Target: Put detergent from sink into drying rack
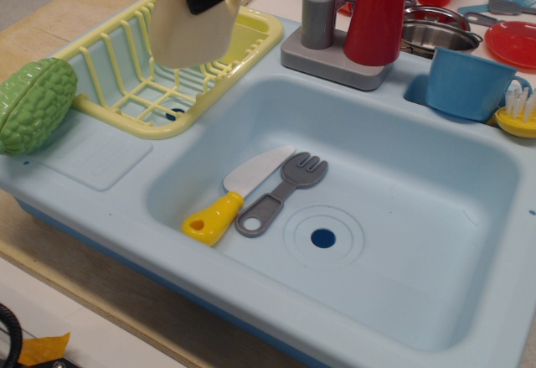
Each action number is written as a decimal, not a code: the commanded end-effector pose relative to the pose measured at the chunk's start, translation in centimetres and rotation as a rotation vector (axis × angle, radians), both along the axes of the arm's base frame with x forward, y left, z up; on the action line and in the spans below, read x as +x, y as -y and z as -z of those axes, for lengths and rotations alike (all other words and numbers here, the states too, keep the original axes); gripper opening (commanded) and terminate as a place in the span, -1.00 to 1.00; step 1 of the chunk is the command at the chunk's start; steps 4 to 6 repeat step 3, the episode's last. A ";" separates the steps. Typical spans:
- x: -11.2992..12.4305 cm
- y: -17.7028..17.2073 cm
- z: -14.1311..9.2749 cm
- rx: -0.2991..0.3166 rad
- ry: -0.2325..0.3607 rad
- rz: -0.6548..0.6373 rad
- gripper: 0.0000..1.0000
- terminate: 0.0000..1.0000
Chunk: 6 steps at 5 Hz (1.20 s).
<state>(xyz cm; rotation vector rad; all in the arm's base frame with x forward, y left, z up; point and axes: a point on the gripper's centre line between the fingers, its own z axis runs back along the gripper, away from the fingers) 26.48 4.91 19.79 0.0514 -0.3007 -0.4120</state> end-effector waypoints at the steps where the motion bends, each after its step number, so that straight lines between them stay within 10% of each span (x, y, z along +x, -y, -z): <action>1: 0.3 -1.2 -1.0 0.017 0.045 0.002 1.00 -1.00; 2: 0.3 -1.2 -1.0 0.017 0.045 0.002 1.00 -1.00; 3: 0.3 -1.2 -1.0 0.017 0.045 0.002 1.00 1.00; 6: 0.3 -1.2 -1.0 0.017 0.045 0.002 1.00 1.00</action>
